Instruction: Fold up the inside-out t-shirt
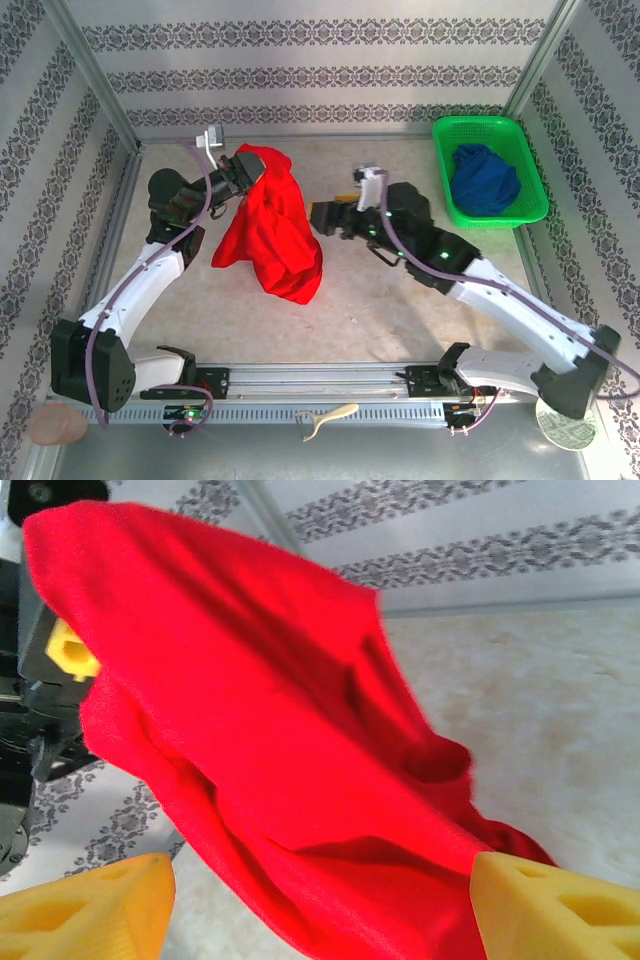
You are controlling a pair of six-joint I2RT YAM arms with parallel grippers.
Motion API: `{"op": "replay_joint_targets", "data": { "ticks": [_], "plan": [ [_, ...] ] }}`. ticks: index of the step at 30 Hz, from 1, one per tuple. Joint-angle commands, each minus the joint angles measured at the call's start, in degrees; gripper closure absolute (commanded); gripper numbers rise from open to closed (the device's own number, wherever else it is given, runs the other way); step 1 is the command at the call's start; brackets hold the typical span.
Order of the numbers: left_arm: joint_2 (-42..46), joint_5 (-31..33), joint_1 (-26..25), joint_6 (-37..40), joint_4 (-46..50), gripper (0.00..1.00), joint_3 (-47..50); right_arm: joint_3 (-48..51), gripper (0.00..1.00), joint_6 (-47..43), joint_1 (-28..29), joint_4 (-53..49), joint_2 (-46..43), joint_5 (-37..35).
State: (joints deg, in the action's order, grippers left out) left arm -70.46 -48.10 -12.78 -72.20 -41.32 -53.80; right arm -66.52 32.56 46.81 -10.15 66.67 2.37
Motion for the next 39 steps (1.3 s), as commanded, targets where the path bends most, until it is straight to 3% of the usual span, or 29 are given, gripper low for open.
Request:
{"op": "replay_joint_targets", "data": {
  "ticks": [1,5,7,8,10,11,16,19,22,27,28,32,33,35,39],
  "plan": [
    [2.3,1.1,-0.8,2.9,2.2,1.0,-1.5,-5.0,0.22,-2.0,2.9,3.8,7.0,-3.5],
    [2.8,1.1,-1.1,3.0,3.0,1.0,-1.1,-10.7,0.22,-1.7,3.6,4.2,15.7,-8.3],
    [3.2,1.0,-1.2,2.9,3.6,1.0,-0.5,-11.8,0.28,-1.0,2.0,5.3,18.4,-8.8],
    [3.4,1.2,-1.2,3.0,4.0,1.0,0.1,-12.0,0.36,-0.5,0.9,6.3,19.0,-7.1],
    [3.6,1.8,-1.3,3.0,4.2,1.0,1.9,-12.5,0.9,0.4,-1.8,7.2,19.7,-1.4],
    [3.7,2.1,-1.2,3.1,4.3,1.0,3.0,-12.4,1.0,0.5,-3.1,6.9,19.2,1.5],
    [4.1,4.9,0.4,8.2,11.9,1.0,6.6,-6.1,1.0,0.4,-9.9,8.0,10.0,18.5],
    [2.3,4.8,2.2,12.3,16.4,1.0,7.5,0.7,1.0,1.1,-14.8,13.8,3.1,33.2],
    [-1.2,4.4,2.8,17.3,19.5,1.0,7.0,8.1,1.0,7.0,-19.2,25.9,-0.6,45.1],
    [-7.8,5.3,2.8,29.2,29.3,1.0,2.8,12.9,1.0,16.7,-21.2,40.4,1.7,53.8],
    [-9.0,5.3,2.8,31.5,30.8,0.95,1.8,13.0,1.0,17.7,-21.2,41.5,2.8,53.9],
    [-8.7,5.2,2.8,37.4,36.0,0.5,0.8,13.0,1.0,18.7,-21.5,41.8,6.6,52.0],
    [-6.7,5.3,2.8,38.1,36.0,0.44,1.9,13.1,1.0,18.8,-21.7,41.8,7.2,51.8],
    [-1.9,5.9,2.8,39.7,36.8,0.35,4.3,13.5,1.0,18.8,-21.8,41.8,8.0,51.1],
    [9.1,8.9,-0.3,45.9,42.2,0.27,7.3,13.9,1.0,18.6,-21.9,41.8,9.6,51.0]
  ]
}}
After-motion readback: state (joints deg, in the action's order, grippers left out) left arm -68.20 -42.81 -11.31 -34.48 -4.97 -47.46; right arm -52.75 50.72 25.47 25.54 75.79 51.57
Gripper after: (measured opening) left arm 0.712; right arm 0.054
